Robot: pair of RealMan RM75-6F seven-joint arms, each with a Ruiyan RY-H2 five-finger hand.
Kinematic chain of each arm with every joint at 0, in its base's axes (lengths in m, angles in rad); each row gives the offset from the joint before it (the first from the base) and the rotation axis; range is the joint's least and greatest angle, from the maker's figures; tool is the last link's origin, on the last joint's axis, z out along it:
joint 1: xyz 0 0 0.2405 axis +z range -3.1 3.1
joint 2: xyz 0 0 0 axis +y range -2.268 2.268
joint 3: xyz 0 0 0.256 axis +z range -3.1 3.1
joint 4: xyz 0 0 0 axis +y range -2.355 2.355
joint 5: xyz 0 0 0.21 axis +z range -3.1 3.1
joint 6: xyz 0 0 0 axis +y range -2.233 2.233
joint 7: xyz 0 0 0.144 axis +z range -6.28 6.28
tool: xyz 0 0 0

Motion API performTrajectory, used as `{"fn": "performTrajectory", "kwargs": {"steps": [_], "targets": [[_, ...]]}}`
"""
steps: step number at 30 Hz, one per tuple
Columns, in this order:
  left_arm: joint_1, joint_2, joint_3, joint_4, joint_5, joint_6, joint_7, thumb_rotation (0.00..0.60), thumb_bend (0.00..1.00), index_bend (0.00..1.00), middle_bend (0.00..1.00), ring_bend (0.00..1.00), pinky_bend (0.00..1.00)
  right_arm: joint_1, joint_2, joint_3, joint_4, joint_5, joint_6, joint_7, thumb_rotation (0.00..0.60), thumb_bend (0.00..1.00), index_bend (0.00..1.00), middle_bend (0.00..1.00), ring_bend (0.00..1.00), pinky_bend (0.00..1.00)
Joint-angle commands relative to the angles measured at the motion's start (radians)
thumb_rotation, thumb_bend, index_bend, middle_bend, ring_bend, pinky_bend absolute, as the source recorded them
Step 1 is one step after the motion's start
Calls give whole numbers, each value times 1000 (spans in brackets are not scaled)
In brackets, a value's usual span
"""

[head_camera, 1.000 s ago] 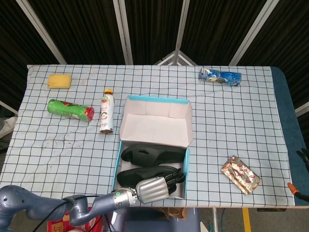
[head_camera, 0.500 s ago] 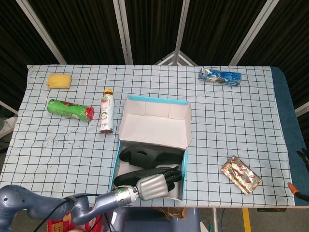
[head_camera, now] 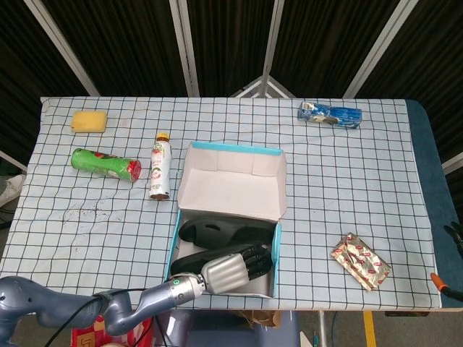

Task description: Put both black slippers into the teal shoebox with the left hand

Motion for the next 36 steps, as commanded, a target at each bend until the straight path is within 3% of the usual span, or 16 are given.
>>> {"fn": "performTrajectory", "kwargs": {"steps": [1, 15, 20, 25, 29, 32, 36], "targets": [[-3, 32, -2, -34, 3, 0, 21, 600, 384, 18, 0, 0, 0, 1, 0, 0, -1, 0, -2, -1, 600, 311, 62, 20, 0, 0], [27, 240, 18, -290, -47, -11, 207, 600, 384, 0, 0, 0, 0, 0, 3, -1, -7, -2, -1, -5, 600, 311, 62, 20, 0, 0], [60, 334, 42, -391, -60, 19, 250, 600, 272, 0, 0, 0, 0, -1, 3, 0, -6, 1, -1, -3, 600, 311, 62, 20, 0, 0], [102, 452, 62, -502, -51, 78, 268, 600, 243, 0, 0, 0, 0, 2, 2, 0, -6, 2, -7, -6, 600, 310, 62, 20, 0, 0], [178, 561, 75, -584, -11, 208, 244, 600, 239, 0, 0, 0, 0, 0, 4, -1, -11, 0, -2, -10, 600, 311, 62, 19, 0, 0], [289, 625, 86, -604, 44, 402, 200, 600, 242, 0, 0, 0, 0, -2, 5, -1, -14, -3, 2, -10, 600, 311, 62, 19, 0, 0], [504, 637, 133, -551, 82, 736, -31, 600, 242, 0, 0, 0, 0, -2, 6, -2, -14, -5, 4, -5, 600, 311, 63, 20, 0, 0]]}}
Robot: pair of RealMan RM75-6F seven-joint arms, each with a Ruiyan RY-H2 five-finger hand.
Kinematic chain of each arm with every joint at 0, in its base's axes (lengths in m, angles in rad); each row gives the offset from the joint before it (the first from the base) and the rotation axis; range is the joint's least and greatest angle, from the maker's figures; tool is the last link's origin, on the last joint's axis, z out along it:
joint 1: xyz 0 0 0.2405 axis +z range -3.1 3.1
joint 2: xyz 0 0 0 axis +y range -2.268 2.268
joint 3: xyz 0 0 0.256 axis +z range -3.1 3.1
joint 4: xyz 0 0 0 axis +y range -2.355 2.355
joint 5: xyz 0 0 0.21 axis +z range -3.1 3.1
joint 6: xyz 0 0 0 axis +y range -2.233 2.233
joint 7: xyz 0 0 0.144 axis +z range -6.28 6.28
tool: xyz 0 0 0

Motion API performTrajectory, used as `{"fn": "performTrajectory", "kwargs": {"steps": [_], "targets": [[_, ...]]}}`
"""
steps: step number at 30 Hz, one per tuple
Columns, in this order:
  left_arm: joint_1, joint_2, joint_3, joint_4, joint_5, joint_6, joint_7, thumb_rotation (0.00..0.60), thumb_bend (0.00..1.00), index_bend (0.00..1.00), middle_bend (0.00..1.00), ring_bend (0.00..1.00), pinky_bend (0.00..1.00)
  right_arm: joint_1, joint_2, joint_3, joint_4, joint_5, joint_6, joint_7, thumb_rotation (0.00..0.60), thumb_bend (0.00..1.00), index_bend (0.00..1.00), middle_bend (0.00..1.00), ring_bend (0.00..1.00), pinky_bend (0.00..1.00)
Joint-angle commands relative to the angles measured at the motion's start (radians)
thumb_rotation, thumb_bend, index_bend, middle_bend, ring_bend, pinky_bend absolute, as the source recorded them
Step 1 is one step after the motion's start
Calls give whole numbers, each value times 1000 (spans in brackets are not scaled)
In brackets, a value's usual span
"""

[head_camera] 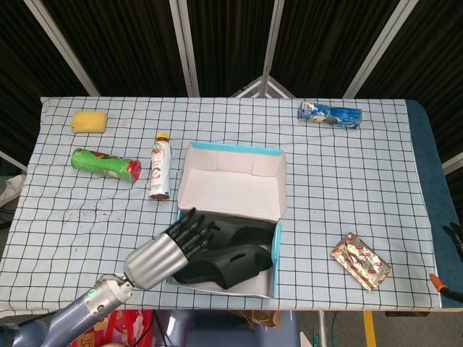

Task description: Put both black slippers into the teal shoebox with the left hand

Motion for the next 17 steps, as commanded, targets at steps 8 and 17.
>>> {"fn": "performTrajectory", "kwargs": {"steps": [8, 17], "targets": [[463, 64, 93, 173, -145, 532, -665, 600, 243, 0, 0, 0, 0, -9, -12, 8, 9, -39, 65, -10, 600, 311, 62, 20, 0, 0], [493, 92, 49, 234, -175, 515, -844, 600, 244, 0, 0, 0, 0, -15, -29, 17, 14, -49, 101, -58, 600, 311, 62, 19, 0, 0]]}}
